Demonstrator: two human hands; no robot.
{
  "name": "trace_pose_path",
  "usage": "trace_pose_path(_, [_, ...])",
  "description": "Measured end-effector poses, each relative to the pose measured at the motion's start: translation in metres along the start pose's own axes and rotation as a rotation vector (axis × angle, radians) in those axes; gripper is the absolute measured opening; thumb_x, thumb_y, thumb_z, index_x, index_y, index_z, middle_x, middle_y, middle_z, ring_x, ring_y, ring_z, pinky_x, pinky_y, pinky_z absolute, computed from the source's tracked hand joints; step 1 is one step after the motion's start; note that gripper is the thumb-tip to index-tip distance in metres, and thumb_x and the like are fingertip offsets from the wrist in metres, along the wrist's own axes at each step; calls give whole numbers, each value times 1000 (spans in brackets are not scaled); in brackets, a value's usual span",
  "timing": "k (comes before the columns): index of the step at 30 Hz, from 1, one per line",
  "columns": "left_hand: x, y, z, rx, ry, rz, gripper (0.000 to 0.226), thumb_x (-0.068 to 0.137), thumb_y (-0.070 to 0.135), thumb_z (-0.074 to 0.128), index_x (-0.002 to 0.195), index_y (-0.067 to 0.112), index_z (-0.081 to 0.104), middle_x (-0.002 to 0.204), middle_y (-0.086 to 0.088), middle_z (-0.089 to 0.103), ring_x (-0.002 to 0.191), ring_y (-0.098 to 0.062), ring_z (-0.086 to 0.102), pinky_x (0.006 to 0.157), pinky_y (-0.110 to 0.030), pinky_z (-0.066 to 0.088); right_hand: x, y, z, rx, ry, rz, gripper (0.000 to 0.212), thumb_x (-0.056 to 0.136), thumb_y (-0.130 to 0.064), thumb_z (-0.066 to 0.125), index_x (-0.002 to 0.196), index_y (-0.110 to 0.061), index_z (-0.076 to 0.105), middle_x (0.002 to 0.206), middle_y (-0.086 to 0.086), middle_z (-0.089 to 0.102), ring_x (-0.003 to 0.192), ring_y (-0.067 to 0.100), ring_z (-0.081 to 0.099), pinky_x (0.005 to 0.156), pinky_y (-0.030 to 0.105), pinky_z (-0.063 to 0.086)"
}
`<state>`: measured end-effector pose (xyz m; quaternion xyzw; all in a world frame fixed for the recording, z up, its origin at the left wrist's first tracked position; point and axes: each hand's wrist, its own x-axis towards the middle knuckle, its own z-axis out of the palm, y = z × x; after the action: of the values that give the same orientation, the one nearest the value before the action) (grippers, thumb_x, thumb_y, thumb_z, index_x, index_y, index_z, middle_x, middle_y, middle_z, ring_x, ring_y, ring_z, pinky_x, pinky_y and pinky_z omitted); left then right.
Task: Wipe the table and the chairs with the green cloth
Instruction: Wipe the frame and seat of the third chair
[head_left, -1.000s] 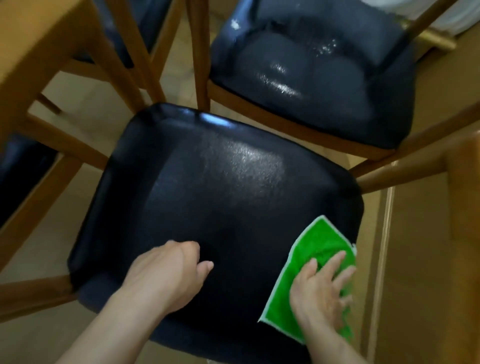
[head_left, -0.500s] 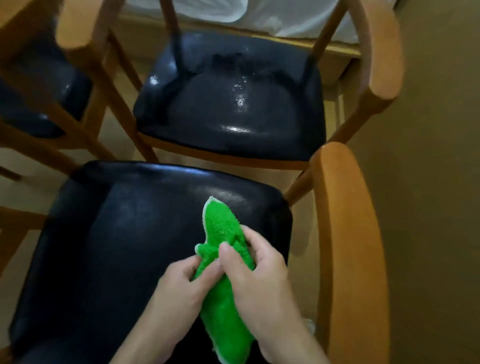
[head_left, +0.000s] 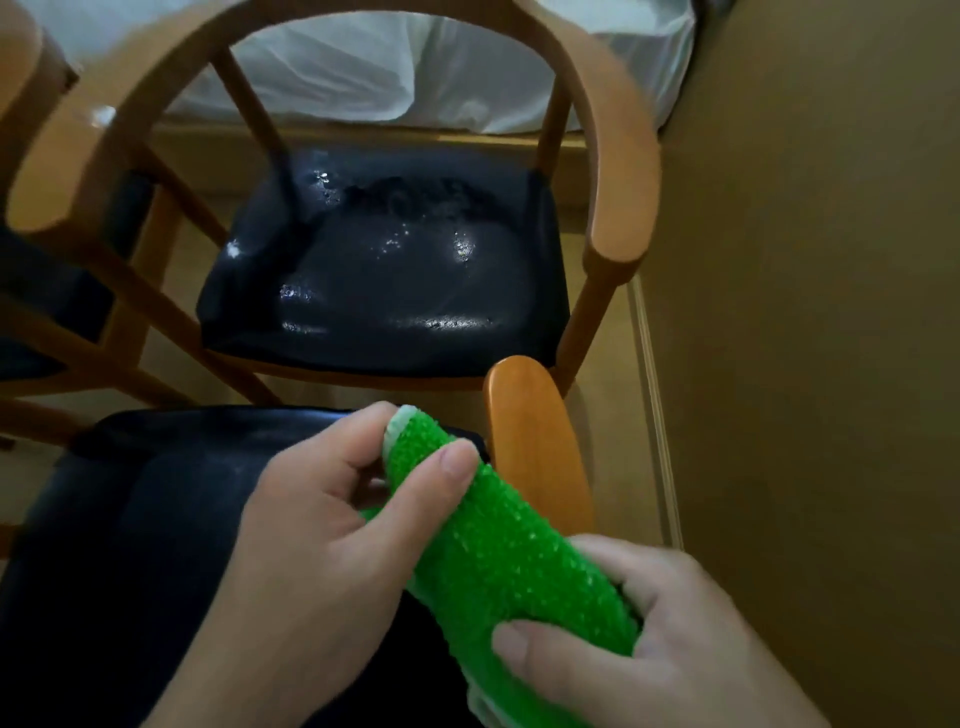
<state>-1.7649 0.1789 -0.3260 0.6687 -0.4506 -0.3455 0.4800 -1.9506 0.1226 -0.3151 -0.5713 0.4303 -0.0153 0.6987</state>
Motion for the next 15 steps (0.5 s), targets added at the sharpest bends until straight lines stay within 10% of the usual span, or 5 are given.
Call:
trace_pose_path(5, [29, -12, 44, 317, 60, -123, 34, 82, 58, 57, 75, 25, 54, 68, 7, 61, 63, -6, 59, 49, -21, 43, 9, 19, -28, -152, 458, -28, 9, 76, -36, 69, 83, -34, 73, 70, -6, 69, 64, 4, 63, 56, 19, 47])
trace_pose_path(8, [39, -28, 67, 412, 58, -206, 21, 79, 54, 57, 88, 34, 55, 79, 9, 58, 74, -2, 55, 57, -18, 37, 23, 33, -31, -319, 760, -72, 43, 85, -33, 65, 126, -42, 54, 106, -20, 62, 88, -5, 55, 67, 8, 37])
trace_pose_path(13, [55, -44, 80, 168, 233, -407, 17, 78, 38, 73, 81, 28, 59, 67, 7, 54, 58, -2, 51, 55, -22, 39, 46, 52, -3, -608, 398, -152, 73, 92, -61, 35, 134, -56, -25, 156, -24, -6, 138, -3, 18, 108, 21, 27])
trace_pose_path(15, [59, -42, 79, -72, 278, -516, 15, 82, 35, 71, 77, 23, 64, 69, -1, 63, 61, -8, 58, 55, -29, 47, 58, 57, 4, -522, 459, -241, 65, 96, -51, 37, 133, -56, -16, 158, -19, 2, 140, 0, 25, 109, 19, 29])
